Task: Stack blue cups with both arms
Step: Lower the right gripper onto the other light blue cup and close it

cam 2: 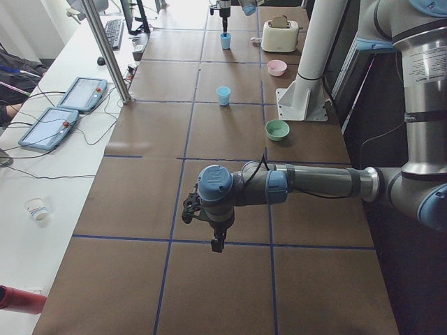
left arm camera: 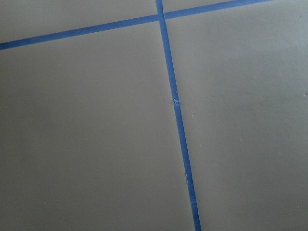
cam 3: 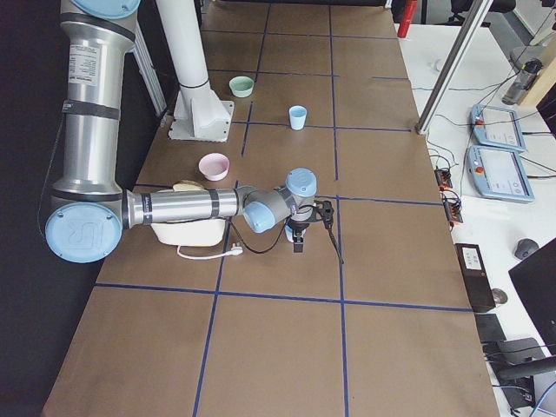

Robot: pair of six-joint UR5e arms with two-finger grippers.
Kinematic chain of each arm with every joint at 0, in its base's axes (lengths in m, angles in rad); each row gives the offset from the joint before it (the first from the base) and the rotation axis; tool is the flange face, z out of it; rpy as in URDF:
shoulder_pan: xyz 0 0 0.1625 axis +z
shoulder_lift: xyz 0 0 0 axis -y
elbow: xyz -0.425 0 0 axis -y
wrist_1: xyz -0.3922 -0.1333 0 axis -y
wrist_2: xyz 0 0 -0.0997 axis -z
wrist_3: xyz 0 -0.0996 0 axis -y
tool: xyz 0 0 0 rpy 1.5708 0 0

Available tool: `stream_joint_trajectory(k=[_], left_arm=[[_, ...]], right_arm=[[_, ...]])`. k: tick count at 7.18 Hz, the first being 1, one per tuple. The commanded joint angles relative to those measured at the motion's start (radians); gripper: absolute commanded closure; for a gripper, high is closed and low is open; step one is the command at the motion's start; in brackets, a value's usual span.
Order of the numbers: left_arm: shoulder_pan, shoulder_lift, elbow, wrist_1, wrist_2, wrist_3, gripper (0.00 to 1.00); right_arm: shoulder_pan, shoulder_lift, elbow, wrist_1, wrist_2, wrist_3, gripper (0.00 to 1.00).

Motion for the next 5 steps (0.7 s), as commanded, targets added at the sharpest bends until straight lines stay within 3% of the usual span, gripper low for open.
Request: stream_joint_trajectory(k=[1,2,3,5], left_arm=[[0.0,-0.001,-0.001,0.0,0.0,-0.002,0.0],[0.0,-0.001,-0.001,0.0,0.0,-0.002,0.0],[0.0,-0.001,-0.003,0.0,0.0,-0.002,0.0],[0.0,-0.001,0.0,0.0,0.0,-0.003,0.0]], right_arm=[[-0.025,0.006,-0.025,0.0,-0.001,0.0,0.52],[-0.025,0.006,-0.016,0.002,0.002,-0.002,0.92],[-0.025,0.006,-0.01,0.002,0.003,0.0,1.0],[-0.025,0.009,0.048,-0.016,0.012,0.015,1.0]])
